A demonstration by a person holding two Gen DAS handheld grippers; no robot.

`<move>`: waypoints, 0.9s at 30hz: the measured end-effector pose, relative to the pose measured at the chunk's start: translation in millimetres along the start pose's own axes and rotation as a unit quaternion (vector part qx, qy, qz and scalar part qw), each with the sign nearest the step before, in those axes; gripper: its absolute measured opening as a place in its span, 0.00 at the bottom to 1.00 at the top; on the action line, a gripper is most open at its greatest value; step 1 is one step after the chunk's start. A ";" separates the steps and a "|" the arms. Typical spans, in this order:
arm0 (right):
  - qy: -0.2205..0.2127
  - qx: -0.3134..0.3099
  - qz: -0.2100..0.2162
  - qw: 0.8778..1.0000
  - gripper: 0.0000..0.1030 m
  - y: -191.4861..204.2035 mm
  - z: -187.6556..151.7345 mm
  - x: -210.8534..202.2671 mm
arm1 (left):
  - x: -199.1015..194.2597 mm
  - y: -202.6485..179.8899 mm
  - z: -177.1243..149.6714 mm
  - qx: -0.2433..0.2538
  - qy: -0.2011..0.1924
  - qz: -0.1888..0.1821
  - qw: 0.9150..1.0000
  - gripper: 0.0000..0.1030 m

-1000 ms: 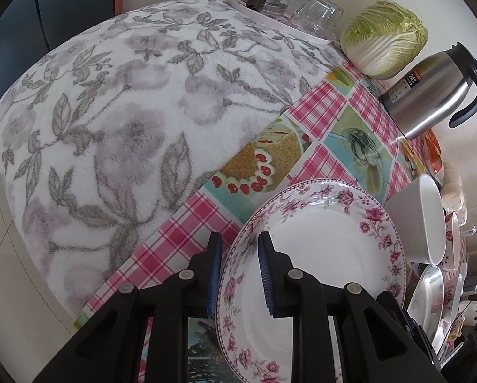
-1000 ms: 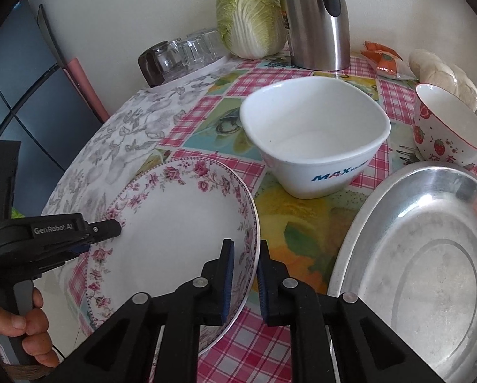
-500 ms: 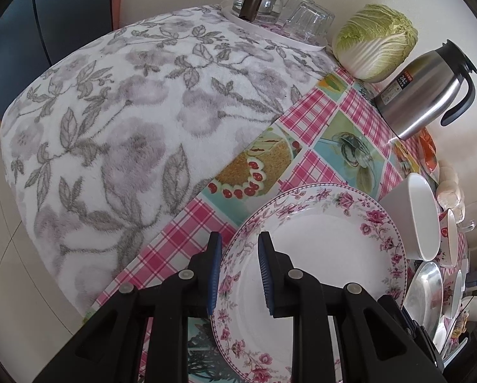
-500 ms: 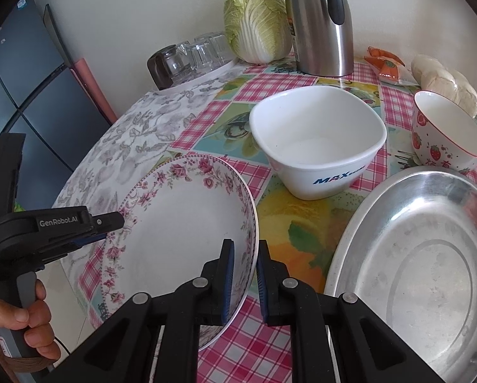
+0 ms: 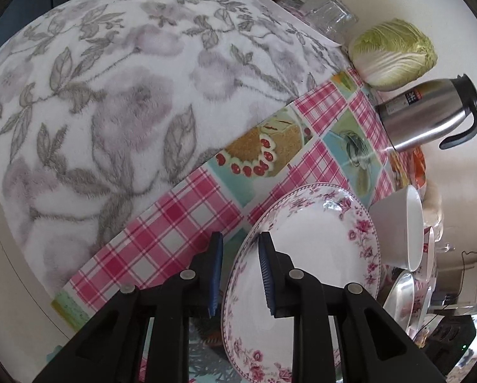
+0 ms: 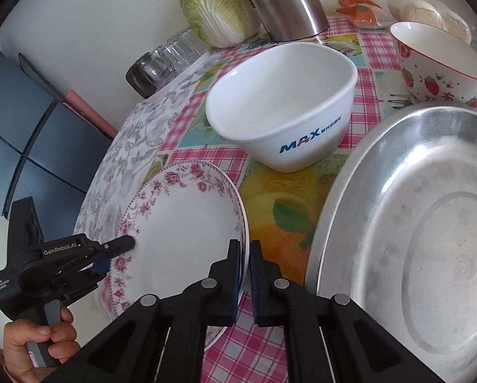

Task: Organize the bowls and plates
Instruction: 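Lift the pink-floral plate with the left tool toward the steel tray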

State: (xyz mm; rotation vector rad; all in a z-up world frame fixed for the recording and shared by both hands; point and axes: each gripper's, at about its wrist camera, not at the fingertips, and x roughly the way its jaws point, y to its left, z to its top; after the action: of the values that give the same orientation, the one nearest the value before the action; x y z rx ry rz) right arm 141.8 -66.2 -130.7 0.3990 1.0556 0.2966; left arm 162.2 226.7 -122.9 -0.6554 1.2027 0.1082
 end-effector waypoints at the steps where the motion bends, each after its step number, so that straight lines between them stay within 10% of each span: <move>1: -0.001 -0.001 0.000 1.000 0.06 -0.2 0.3 0.2 | 0.4 -2.0 -1.0 0.005 -0.001 -0.001 1.000 0.21; 27: -0.037 -0.016 0.011 0.999 0.07 10.3 6.0 -55.5 | -66.4 -25.1 -7.1 0.020 -0.067 -0.080 0.994 0.14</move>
State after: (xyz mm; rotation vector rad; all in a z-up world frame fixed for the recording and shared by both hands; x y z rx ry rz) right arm 120.9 -81.4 -80.2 0.3901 0.9731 0.3149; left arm 141.6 219.8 -55.0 -0.6962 1.0180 -0.0073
